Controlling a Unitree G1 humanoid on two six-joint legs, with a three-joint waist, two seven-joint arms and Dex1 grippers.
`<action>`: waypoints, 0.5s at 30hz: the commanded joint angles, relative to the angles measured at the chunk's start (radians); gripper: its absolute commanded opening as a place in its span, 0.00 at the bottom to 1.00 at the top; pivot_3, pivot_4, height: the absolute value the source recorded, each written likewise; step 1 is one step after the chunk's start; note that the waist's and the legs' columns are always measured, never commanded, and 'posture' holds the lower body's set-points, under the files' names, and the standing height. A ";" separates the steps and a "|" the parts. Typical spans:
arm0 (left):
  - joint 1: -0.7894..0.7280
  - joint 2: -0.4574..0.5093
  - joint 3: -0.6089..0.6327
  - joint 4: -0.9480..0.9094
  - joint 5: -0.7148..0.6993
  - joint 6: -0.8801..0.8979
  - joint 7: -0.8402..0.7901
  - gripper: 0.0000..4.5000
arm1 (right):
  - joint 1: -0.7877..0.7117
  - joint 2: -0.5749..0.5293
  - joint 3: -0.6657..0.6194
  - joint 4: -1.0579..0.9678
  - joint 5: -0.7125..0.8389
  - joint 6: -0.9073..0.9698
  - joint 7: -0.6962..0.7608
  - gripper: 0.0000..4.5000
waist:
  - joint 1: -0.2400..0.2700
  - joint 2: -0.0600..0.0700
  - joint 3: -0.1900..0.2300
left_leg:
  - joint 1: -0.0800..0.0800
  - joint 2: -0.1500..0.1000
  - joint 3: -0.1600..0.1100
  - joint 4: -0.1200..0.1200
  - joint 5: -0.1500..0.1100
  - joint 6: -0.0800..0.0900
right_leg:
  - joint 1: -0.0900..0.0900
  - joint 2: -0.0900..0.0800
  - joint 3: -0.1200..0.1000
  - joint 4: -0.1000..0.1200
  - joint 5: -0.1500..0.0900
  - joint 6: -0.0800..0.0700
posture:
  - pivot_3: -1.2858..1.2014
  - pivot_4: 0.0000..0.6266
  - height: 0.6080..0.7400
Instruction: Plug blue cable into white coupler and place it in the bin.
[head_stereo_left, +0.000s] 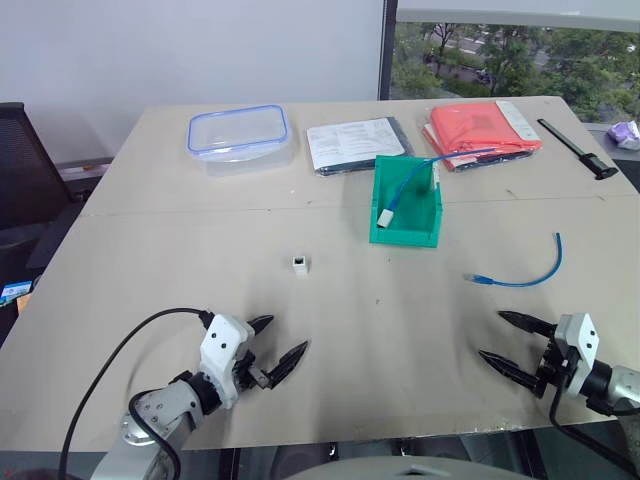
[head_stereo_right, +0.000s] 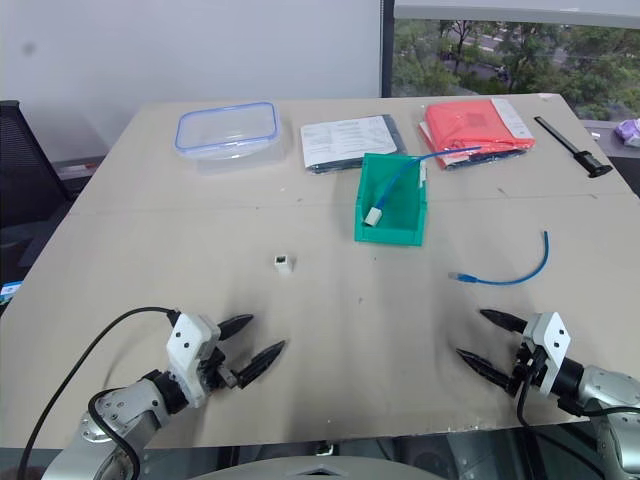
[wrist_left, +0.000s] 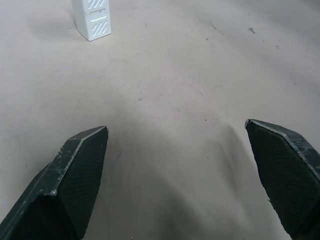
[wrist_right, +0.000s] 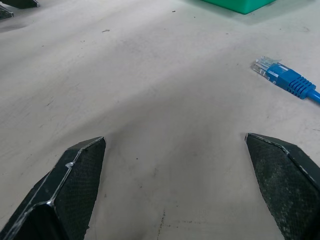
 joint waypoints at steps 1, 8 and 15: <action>0.028 0.008 -0.039 -0.003 0.003 0.018 -0.022 1.00 | -0.010 -0.009 -0.010 -0.002 0.008 -0.006 0.010 0.98 | 0.000 0.000 0.000 | 0.000 0.000 0.000 0.000 0.000 0.000 | 0.000 0.000 0.000 0.000 0.000 0.000 | 0.52 0.24 0.98; 0.025 0.006 -0.046 -0.021 -0.007 0.031 -0.016 1.00 | -0.016 -0.009 -0.013 0.002 0.007 -0.001 0.005 0.98 | 0.005 -0.001 0.001 | 0.000 0.000 0.001 0.000 0.000 0.000 | 0.000 0.001 0.000 0.000 0.000 0.000 | 0.52 0.24 0.98; 0.016 0.004 -0.049 0.015 -0.001 0.005 -0.030 1.00 | -0.019 -0.010 -0.018 0.009 0.005 -0.006 0.001 0.98 | 0.013 -0.001 0.000 | 0.000 0.000 0.001 0.001 0.000 0.000 | 0.000 0.004 0.000 0.001 0.000 0.000 | 0.52 0.24 0.98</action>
